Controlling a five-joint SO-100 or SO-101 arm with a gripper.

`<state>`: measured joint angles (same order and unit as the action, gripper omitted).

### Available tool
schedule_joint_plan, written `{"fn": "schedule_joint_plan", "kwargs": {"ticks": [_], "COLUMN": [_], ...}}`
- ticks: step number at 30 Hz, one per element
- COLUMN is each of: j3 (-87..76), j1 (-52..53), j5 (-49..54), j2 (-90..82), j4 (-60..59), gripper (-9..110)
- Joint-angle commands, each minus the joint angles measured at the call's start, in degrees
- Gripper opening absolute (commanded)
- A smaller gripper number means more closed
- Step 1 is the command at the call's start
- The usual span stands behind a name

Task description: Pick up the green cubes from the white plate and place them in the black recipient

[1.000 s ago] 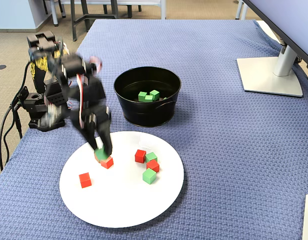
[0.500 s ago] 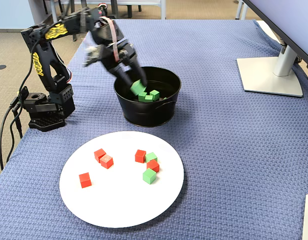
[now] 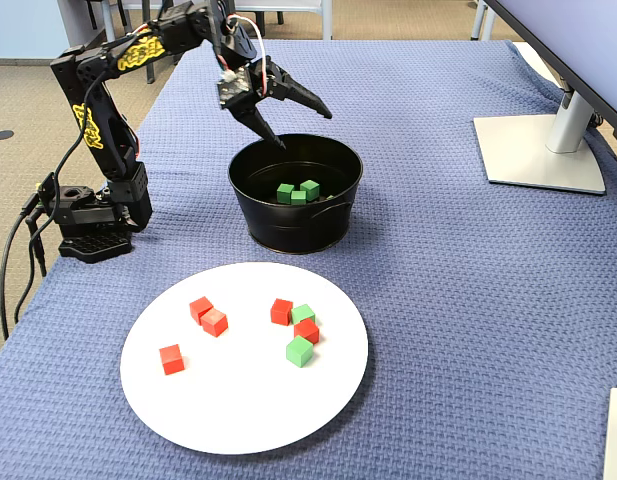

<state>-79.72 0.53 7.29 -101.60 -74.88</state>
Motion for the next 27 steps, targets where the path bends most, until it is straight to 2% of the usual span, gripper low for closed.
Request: {"fn": "schedule_joint_plan", "kwargs": {"ticks": [1, 5, 9, 11, 16, 19, 20, 22, 23, 27], "j3": [6.33, 6.15, 5.01, 4.83, 4.57, 9.67, 12.13, 16.00, 18.11, 26.37], "j1": [15.64, 30.85, 40.25, 42.80, 43.86, 43.77, 43.77, 43.77, 43.77, 43.77], "j5": [8.96, 16.35, 18.81, 19.42, 20.65, 21.36, 21.62, 20.74, 20.30, 18.98], "j2": [-2.55, 0.88, 8.17, 12.22, 19.34, 23.99, 26.02, 29.79, 31.64, 38.41], "j4": [0.09, 4.48, 11.07, 13.89, 16.61, 14.68, 13.10, 11.43, 10.28, 5.89], "gripper": [41, 31, 4, 0, 0, 0, 3, 22, 27, 34]}}
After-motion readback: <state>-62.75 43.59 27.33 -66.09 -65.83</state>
